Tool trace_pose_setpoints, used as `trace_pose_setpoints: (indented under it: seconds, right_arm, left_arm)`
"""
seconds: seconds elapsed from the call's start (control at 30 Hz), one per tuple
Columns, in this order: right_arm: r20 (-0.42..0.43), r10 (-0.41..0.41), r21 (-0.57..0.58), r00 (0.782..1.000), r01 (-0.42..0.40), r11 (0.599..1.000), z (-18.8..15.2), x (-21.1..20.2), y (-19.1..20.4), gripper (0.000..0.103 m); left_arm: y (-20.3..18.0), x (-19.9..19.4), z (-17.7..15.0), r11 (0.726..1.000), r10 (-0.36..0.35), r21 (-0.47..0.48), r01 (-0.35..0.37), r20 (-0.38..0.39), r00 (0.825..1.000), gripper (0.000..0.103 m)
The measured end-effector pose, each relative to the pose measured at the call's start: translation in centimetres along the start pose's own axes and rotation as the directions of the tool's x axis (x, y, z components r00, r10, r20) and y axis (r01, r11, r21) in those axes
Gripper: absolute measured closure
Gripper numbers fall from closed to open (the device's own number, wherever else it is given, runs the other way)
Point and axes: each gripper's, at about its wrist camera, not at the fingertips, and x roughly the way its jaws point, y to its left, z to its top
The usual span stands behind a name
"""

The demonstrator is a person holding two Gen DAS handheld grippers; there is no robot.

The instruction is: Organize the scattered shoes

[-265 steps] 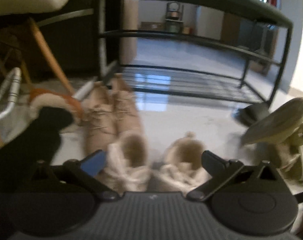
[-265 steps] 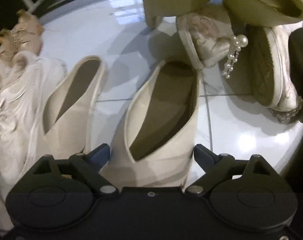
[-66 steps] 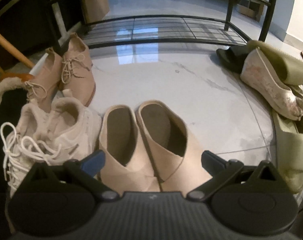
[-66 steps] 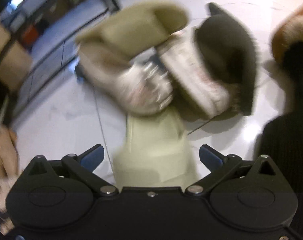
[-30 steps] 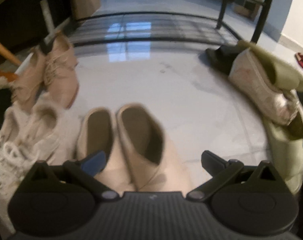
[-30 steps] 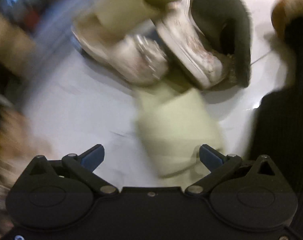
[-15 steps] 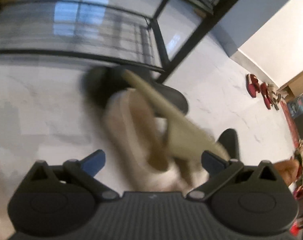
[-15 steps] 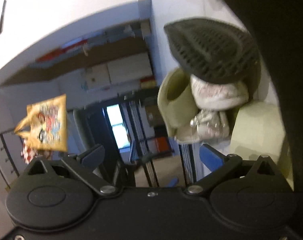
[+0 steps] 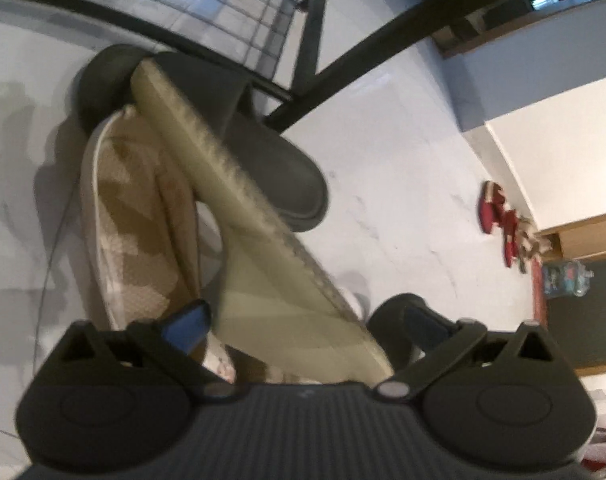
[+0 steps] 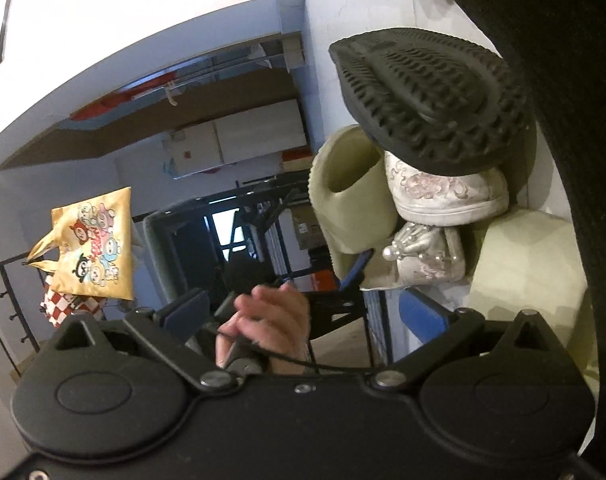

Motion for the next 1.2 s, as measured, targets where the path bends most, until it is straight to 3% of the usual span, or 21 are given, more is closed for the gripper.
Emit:
trace_pose_setpoints:
  seconds: [0.03, 0.07, 0.1, 0.2, 0.37, 0.47, 0.53, 0.57, 0.6, 0.63, 0.73, 0.83, 0.87, 0.9, 0.93, 1.0, 1.03, 1.1, 1.17, 1.2]
  right_arm:
    - [0.003, -0.003, 0.001, 1.0, 0.003, 1.0, 0.0, 0.0, -0.1, 0.0]
    - [0.007, -0.005, 0.001, 1.0, 0.005, 1.0, 0.1, 0.1, -0.2, 0.0]
    - [0.01, -0.008, 0.002, 1.0, 0.008, 1.0, 0.1, 0.1, -0.3, 0.0]
    - [0.021, -0.026, 0.0, 0.999, 0.026, 1.0, 0.2, 0.3, -0.5, 0.0]
    - [0.037, -0.054, -0.004, 0.998, 0.054, 0.999, 0.1, 0.5, -0.7, 0.0]
    - [0.045, -0.07, 0.002, 0.997, 0.07, 0.998, 0.1, 0.5, -0.9, 0.0]
    - [0.051, -0.086, 0.003, 0.995, 0.086, 0.996, 0.0, 0.5, -0.9, 0.0]
    - [0.05, -0.09, 0.003, 0.995, 0.09, 0.996, 0.0, 0.5, -1.0, 0.0]
    - [0.049, -0.104, 0.005, 0.993, 0.104, 0.995, -0.1, 0.5, -1.1, 0.0]
    - [0.048, -0.111, 0.004, 0.993, 0.111, 0.994, -0.2, 0.6, -1.1, 0.0]
    - [0.042, -0.133, -0.002, 0.99, 0.134, 0.991, -0.7, 0.6, -1.2, 0.0]
    - [0.036, -0.157, -0.004, 0.987, 0.158, 0.988, -1.1, 0.7, -1.4, 0.0]
    - [0.034, -0.18, -0.008, 0.983, 0.18, 0.984, -1.3, 0.9, -1.4, 0.0]
    - [0.037, -0.188, -0.012, 0.982, 0.188, 0.982, -1.4, 0.8, -1.4, 0.0]
    - [0.039, -0.196, -0.016, 0.98, 0.196, 0.98, -1.5, 0.8, -1.4, 0.0]
    - [0.044, -0.208, -0.014, 0.977, 0.208, 0.978, -1.6, 0.8, -1.4, 0.0]
    - [0.047, -0.212, -0.015, 0.976, 0.212, 0.977, -1.6, 0.7, -1.4, 0.0]
    - [0.052, -0.22, -0.016, 0.974, 0.221, 0.975, -1.5, 0.7, -1.4, 0.0]
    - [0.052, -0.239, -0.027, 0.97, 0.241, 0.97, -1.6, 0.7, -1.4, 0.0]
    - [0.049, -0.247, -0.033, 0.968, 0.249, 0.968, -1.6, 0.8, -1.4, 0.0]
  left_arm:
    - [0.3, 0.4, 0.0, 1.0, 0.001, -0.021, -0.001, -0.014, 1.0, 0.019]
    - [0.8, 0.5, -0.5, 0.999, -0.003, -0.043, 0.003, -0.001, 1.0, 0.025]
    - [1.1, 0.5, -0.9, 0.998, -0.007, -0.057, 0.008, 0.012, 1.0, 0.027]
    - [0.7, -1.0, -1.7, 0.999, -0.033, 0.022, 0.032, 0.044, 0.999, 0.04]
    - [-0.8, -8.2, -2.6, 0.977, -0.121, 0.187, 0.101, 0.097, 0.988, 0.043]
    - [0.5, -14.2, -3.5, 0.961, -0.148, 0.261, 0.096, 0.185, 0.972, 0.043]
    - [2.6, -18.5, -5.2, 0.955, -0.102, 0.296, 0.016, 0.28, 0.954, 0.043]
    - [4.0, -20.2, -6.3, 0.951, -0.054, 0.305, -0.051, 0.329, 0.943, 0.043]
    - [6.4, -21.7, -8.2, 0.938, 0.04, 0.304, -0.164, 0.377, 0.925, 0.043]
    - [9.0, -22.6, -9.9, 0.925, 0.121, 0.289, -0.248, 0.394, 0.911, 0.043]
    - [13.6, -22.5, -12.3, 0.891, 0.259, 0.262, -0.371, 0.377, 0.889, 0.043]
    - [17.5, -19.6, -15.0, 0.792, 0.429, 0.303, -0.529, 0.341, 0.837, 0.046]
    - [18.3, -17.8, -15.9, 0.741, 0.462, 0.348, -0.574, 0.357, 0.812, 0.047]
    - [17.9, -17.2, -16.3, 0.701, 0.461, 0.396, -0.592, 0.382, 0.801, 0.046]
    - [16.7, -15.7, -17.0, 0.627, 0.491, 0.448, -0.637, 0.408, 0.77, 0.046]
    - [14.4, -12.6, -18.3, 0.468, 0.537, 0.535, -0.703, 0.46, 0.707, 0.015]
    - [13.8, -11.7, -18.6, 0.44, 0.546, 0.565, -0.698, 0.449, 0.707, 0.001]
    - [12.2, -10.5, -19.2, 0.429, 0.522, 0.599, -0.676, 0.447, 0.727, 0.001]
    - [11.4, -11.1, -18.9, 0.501, 0.484, 0.596, -0.628, 0.409, 0.774, 0.001]
    - [11.1, -12.3, -18.6, 0.593, 0.408, 0.608, -0.528, 0.338, 0.848, 0.001]
